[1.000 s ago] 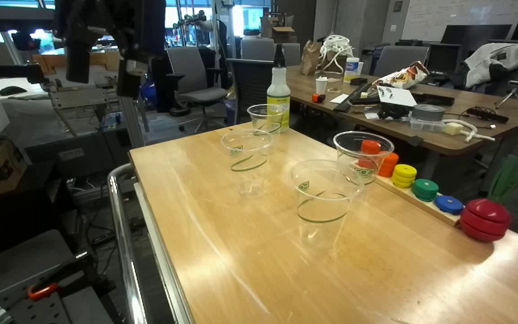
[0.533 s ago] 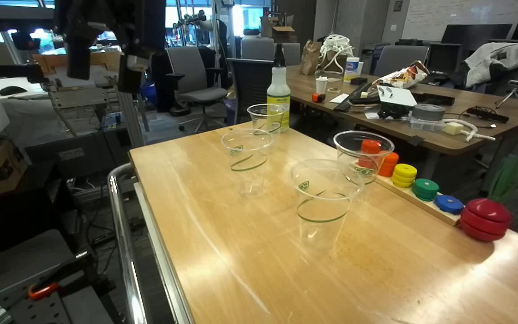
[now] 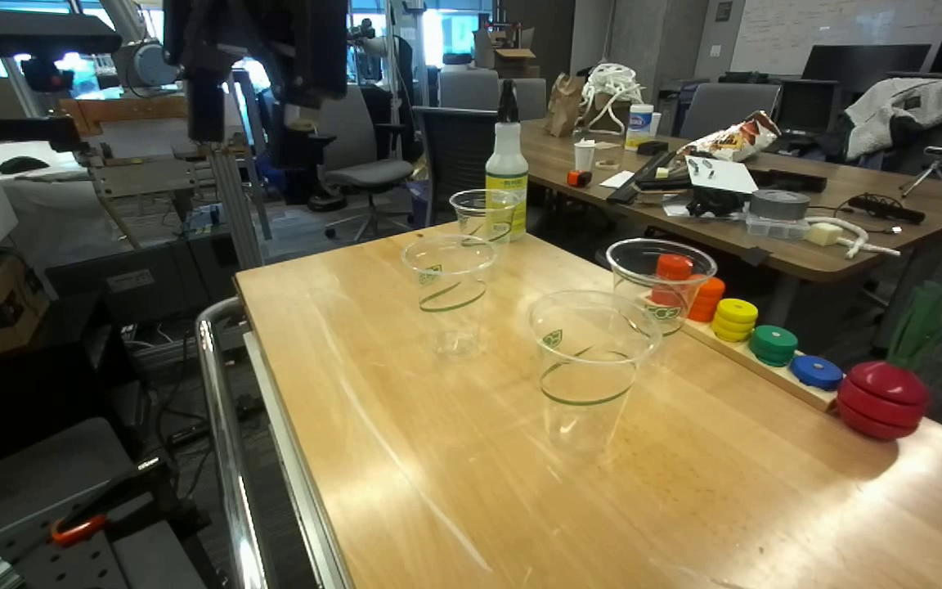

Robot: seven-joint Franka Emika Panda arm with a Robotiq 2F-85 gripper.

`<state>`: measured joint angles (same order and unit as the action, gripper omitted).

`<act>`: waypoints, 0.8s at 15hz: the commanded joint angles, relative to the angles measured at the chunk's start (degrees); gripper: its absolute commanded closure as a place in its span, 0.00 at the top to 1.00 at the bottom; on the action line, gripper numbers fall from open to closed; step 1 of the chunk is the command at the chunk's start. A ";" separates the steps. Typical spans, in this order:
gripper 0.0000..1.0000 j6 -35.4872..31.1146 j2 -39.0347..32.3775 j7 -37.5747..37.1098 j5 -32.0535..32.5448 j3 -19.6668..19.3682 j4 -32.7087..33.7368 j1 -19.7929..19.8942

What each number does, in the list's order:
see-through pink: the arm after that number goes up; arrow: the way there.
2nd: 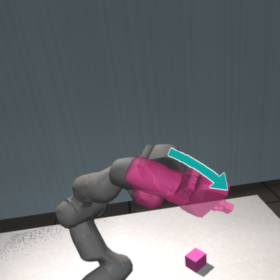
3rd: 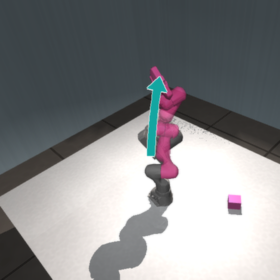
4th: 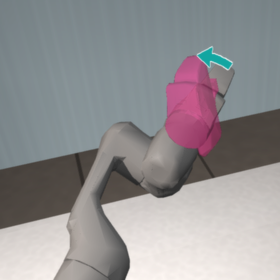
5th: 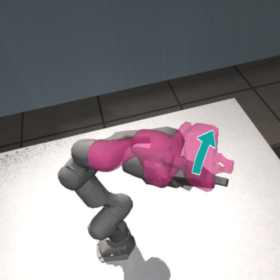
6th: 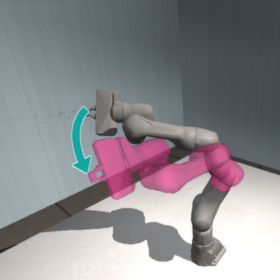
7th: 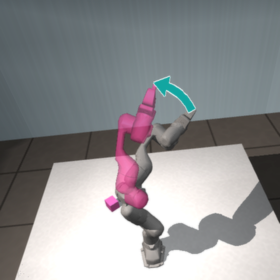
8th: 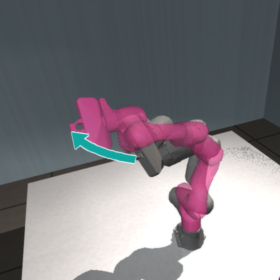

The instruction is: Stack the clear cups together

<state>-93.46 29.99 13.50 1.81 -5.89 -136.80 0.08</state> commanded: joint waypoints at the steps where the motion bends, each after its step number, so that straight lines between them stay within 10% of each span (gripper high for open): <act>1: 1.00 -5.47 -3.76 -2.25 -4.60 -2.18 2.43 1.46; 12: 1.00 -19.20 -19.74 -8.30 -7.77 -2.80 5.70 4.16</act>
<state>-111.20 14.65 7.84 -5.40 -9.57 -134.19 3.19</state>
